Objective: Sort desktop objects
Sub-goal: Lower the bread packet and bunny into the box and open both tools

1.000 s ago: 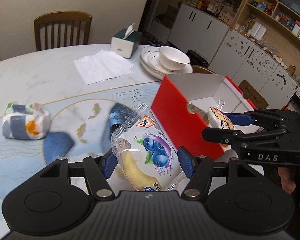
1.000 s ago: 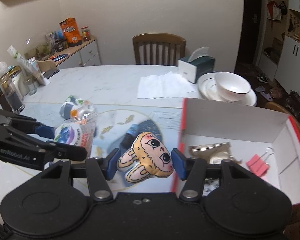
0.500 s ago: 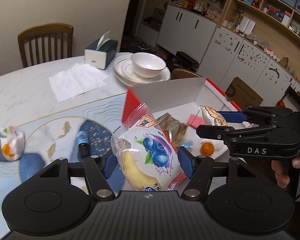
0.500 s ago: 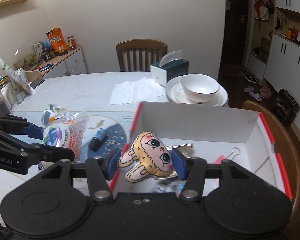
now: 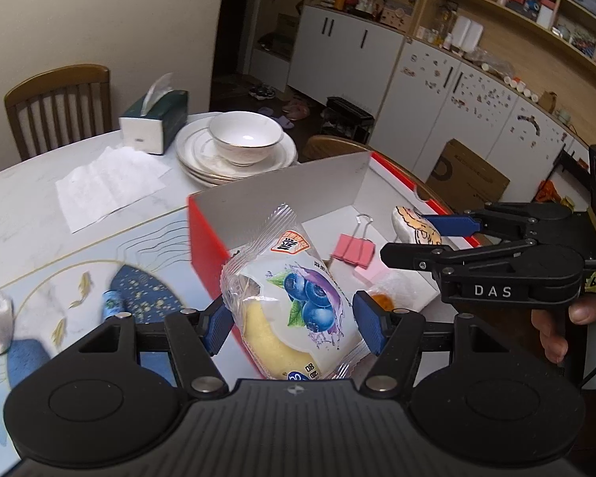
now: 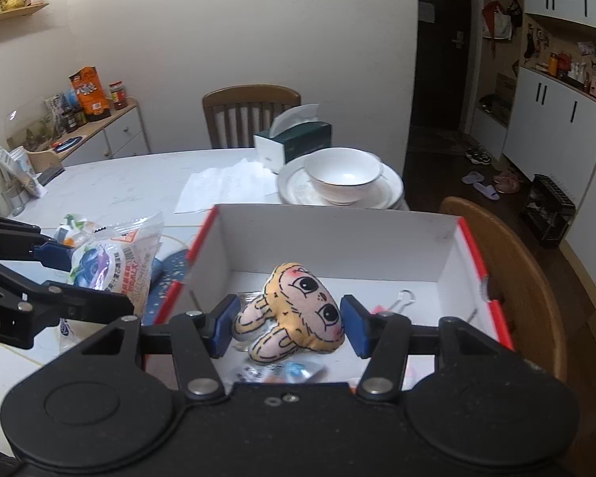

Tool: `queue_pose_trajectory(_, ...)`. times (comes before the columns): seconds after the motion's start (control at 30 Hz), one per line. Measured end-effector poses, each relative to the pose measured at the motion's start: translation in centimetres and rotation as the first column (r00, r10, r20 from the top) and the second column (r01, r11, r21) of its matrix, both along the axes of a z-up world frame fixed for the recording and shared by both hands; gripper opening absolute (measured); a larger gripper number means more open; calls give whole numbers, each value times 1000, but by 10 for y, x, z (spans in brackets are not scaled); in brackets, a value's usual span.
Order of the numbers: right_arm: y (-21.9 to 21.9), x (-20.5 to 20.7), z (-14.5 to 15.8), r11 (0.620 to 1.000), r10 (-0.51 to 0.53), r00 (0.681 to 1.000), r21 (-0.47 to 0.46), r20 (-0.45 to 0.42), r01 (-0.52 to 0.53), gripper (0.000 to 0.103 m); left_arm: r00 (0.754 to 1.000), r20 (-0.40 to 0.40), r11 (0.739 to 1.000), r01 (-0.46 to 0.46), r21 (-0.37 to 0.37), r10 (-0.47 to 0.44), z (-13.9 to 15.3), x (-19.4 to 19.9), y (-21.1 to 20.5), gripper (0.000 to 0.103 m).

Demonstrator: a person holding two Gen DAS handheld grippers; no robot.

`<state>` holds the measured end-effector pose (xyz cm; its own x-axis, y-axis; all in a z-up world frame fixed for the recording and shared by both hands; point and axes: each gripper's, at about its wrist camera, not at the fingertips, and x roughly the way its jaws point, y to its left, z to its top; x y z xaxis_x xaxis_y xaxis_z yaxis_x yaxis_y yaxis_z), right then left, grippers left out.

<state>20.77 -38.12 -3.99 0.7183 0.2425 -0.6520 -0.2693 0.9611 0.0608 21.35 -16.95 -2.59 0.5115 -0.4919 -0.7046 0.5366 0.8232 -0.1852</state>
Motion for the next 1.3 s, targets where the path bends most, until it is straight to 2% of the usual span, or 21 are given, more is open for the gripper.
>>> queue_pose_trajectory(0.27, -30, 8, -13, 998, -47, 999, -41, -21, 46, 54, 997, 4, 997, 72, 38, -72, -9, 12, -42, 64)
queue_pose_trajectory(0.63, -47, 28, -41, 995, -55, 996, -92, -74, 48, 54, 990, -34, 981, 139, 135, -135, -40, 38, -83, 64)
queue_pose_trajectory(1.3, -42, 69, -72, 991, 9, 984, -129, -179, -33, 54, 984, -108, 956, 164, 244, -141, -79, 63, -100, 64)
